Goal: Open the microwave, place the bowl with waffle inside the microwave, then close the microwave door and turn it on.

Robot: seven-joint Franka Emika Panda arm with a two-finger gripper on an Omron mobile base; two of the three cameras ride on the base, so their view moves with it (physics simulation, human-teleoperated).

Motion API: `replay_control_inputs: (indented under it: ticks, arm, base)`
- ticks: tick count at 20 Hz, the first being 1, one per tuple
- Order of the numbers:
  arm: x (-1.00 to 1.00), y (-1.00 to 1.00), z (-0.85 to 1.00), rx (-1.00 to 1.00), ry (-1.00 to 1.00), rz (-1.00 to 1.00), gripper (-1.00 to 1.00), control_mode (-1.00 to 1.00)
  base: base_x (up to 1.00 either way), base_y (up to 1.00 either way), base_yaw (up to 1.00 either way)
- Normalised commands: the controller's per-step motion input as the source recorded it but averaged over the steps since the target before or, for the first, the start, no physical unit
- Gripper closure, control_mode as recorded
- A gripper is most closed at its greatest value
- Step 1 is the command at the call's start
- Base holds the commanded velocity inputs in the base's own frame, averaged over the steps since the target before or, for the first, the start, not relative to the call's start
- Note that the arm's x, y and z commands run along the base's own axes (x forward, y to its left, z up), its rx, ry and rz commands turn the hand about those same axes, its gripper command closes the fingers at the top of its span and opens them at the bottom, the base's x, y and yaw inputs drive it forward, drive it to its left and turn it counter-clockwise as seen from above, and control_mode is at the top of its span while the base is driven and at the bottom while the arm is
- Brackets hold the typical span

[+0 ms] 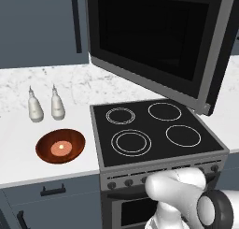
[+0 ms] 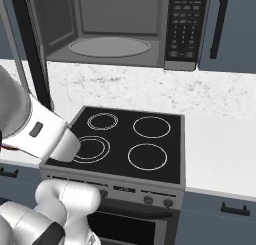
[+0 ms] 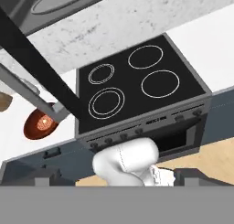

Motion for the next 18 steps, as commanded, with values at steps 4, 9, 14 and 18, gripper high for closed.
replay_control_inputs:
  ticks: [4,9,14,18]
  arm:
    - [0.47,-0.39,-0.58,0.06,-0.04,0.0,-1.0,-1.0]
    - [0.97,0.16,-0.84,0.0,-0.13,0.0,-1.0,-1.0]
    - [0.89,0.07,-0.25,0.06,-0.24,0.04,-1.0,-1.0]
    - [0.17,-0.28,-0.03,0.12,-0.07,0.25,-1.0,-1.0]
  base:
    - [0.0,0.0,0.0]
    - [0.0,0.0,0.0]
    - [0.0,0.0,0.0]
    - [0.0,0.0,0.0]
